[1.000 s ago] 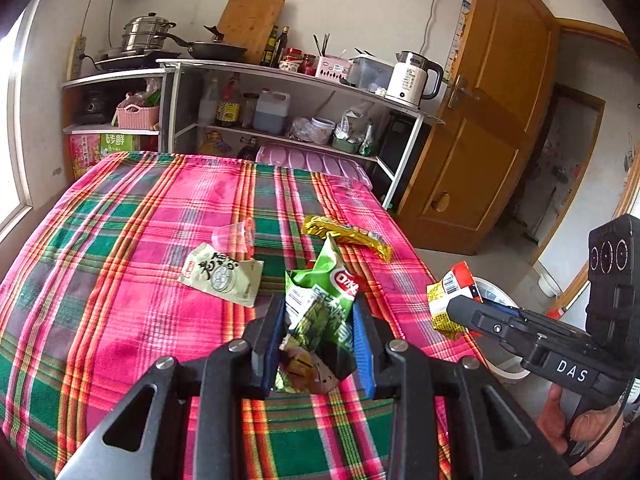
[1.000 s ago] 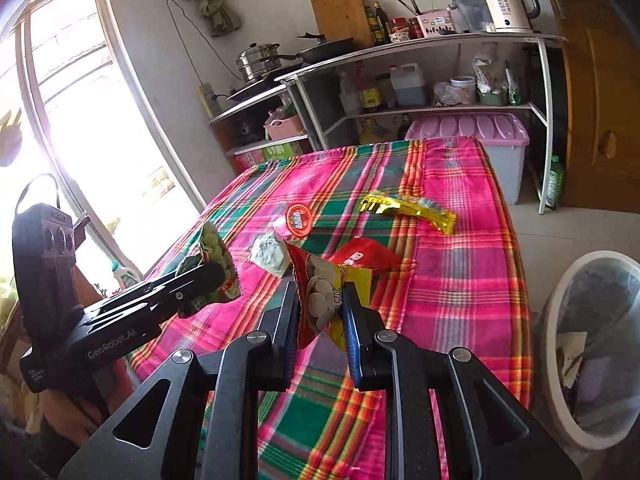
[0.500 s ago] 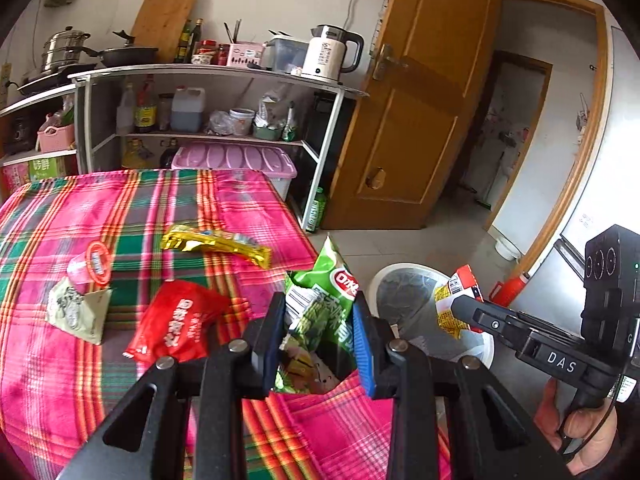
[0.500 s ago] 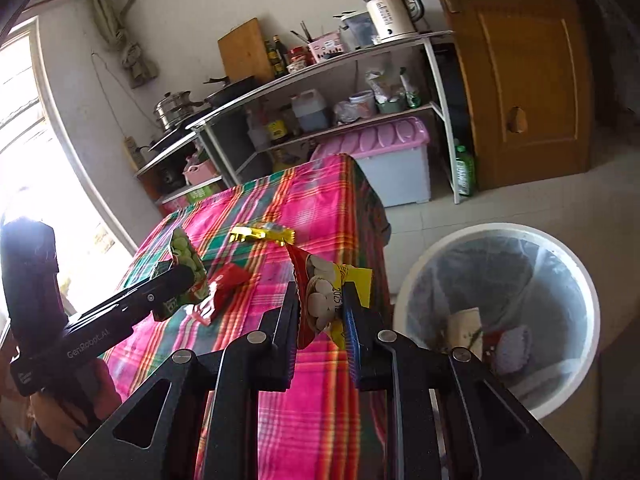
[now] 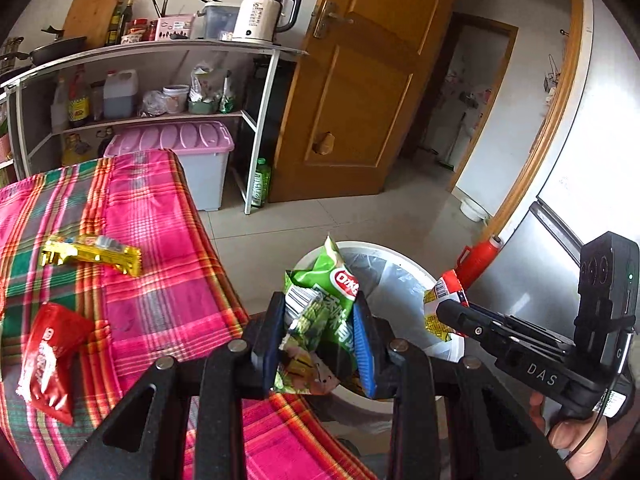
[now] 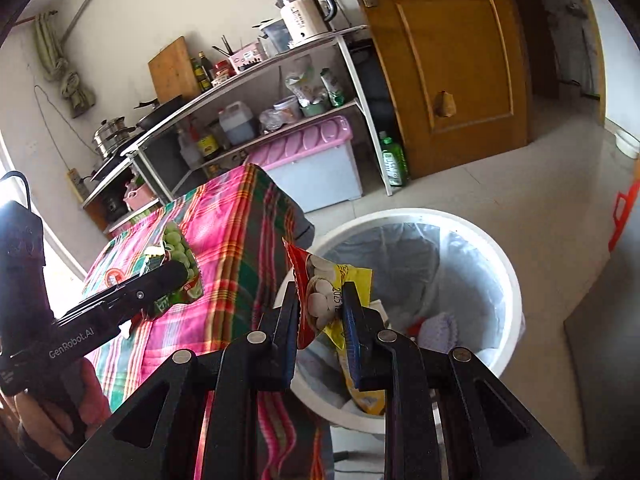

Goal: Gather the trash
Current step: 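Carry the green bag and snack packet over the bin while both tools open to drop them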

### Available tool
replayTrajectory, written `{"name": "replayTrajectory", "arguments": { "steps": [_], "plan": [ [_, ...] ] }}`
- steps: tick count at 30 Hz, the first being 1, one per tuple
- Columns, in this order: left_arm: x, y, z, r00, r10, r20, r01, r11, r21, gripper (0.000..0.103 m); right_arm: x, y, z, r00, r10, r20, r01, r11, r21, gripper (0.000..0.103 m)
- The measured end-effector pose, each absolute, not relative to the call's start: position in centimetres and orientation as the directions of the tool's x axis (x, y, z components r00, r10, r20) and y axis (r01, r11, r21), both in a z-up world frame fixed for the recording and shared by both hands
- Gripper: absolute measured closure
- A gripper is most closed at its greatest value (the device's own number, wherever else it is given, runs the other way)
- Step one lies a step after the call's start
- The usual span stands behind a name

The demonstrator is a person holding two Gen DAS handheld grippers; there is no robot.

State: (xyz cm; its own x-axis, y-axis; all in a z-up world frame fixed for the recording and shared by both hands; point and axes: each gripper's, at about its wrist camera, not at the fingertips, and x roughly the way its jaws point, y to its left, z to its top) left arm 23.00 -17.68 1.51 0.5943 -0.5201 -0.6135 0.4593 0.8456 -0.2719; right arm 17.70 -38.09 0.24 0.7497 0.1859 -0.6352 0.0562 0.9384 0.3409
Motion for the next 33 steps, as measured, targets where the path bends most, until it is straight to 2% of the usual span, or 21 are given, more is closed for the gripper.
{"name": "replayTrajectory", "arguments": {
  "steps": [12, 18, 23, 33],
  "plan": [
    [25.3, -22.6, -1.5, 0.484, -0.533, -0.694, 0.488, 0.822, -0.292, 0.068, 18.6, -41.1, -2.4, 0.706, 0.138, -0.695, 0.155, 0.927, 0.341, 0.081],
    [26.1, -23.4, -2.3, 0.459, -0.537, -0.708, 0.479, 0.821, -0.312, 0.063, 18.9, -41.5, -3.1, 0.689, 0.130, -0.713, 0.178, 0.924, 0.340, 0.079],
    [26.1, -23.3, -2.4, 0.450, -0.546, -0.707, 0.477, 0.816, -0.326, 0.058, 18.9, -41.7, -3.1, 0.688, 0.129, -0.714, 0.183, 0.921, 0.343, 0.074],
    [24.5, -20.6, -0.3, 0.510, -0.569, -0.645, 0.471, 0.812, -0.344, 0.058, 17.9, -41.1, -1.4, 0.732, 0.145, -0.666, 0.149, 0.920, 0.364, 0.070]
  ]
}}
